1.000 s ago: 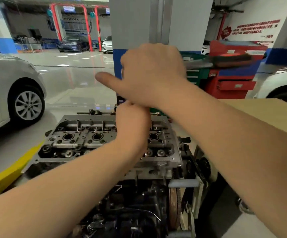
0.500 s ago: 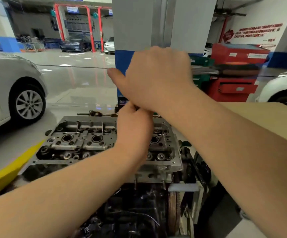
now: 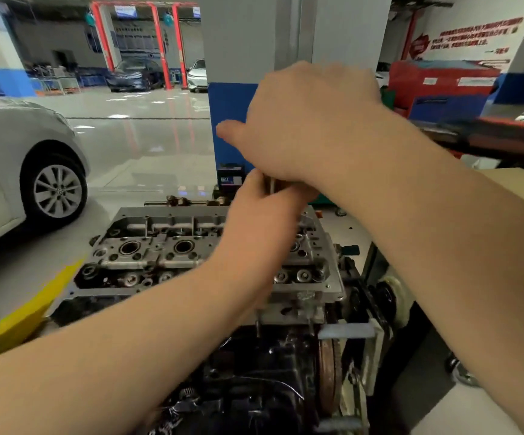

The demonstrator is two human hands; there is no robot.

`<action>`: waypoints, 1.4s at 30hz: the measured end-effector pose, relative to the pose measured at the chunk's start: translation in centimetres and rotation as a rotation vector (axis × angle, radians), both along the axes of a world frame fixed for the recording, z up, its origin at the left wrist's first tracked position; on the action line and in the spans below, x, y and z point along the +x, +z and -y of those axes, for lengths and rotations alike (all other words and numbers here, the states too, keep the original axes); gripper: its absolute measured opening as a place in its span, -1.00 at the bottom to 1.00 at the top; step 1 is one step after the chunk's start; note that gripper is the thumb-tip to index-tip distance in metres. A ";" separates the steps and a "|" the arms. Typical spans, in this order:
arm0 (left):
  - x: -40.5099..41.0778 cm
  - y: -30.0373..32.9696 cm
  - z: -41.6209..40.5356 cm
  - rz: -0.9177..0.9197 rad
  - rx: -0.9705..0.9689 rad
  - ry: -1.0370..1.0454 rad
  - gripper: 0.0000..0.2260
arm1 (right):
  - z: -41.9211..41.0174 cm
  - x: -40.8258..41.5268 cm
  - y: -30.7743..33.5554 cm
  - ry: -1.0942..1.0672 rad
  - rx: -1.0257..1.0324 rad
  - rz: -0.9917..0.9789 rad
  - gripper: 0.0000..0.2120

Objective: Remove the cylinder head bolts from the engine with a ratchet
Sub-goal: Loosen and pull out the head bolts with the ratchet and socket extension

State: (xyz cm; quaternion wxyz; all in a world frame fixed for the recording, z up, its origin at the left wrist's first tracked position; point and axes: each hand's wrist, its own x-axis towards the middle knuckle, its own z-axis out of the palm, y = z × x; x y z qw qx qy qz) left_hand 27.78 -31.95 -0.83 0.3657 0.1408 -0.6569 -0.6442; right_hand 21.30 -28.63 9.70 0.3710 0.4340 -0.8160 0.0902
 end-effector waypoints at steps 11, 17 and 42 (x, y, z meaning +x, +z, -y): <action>-0.7 2.7 5.9 0.267 -0.014 -0.713 -0.57 | -1.0 -2.8 1.2 0.681 0.211 0.213 -0.48; -0.8 0.5 2.7 0.107 -0.092 -0.066 -0.88 | -0.4 -1.0 0.0 0.094 0.018 0.043 -0.57; -1.1 1.9 2.4 0.102 -0.016 -0.067 -0.88 | -0.8 -2.2 0.3 0.607 0.046 0.243 -0.39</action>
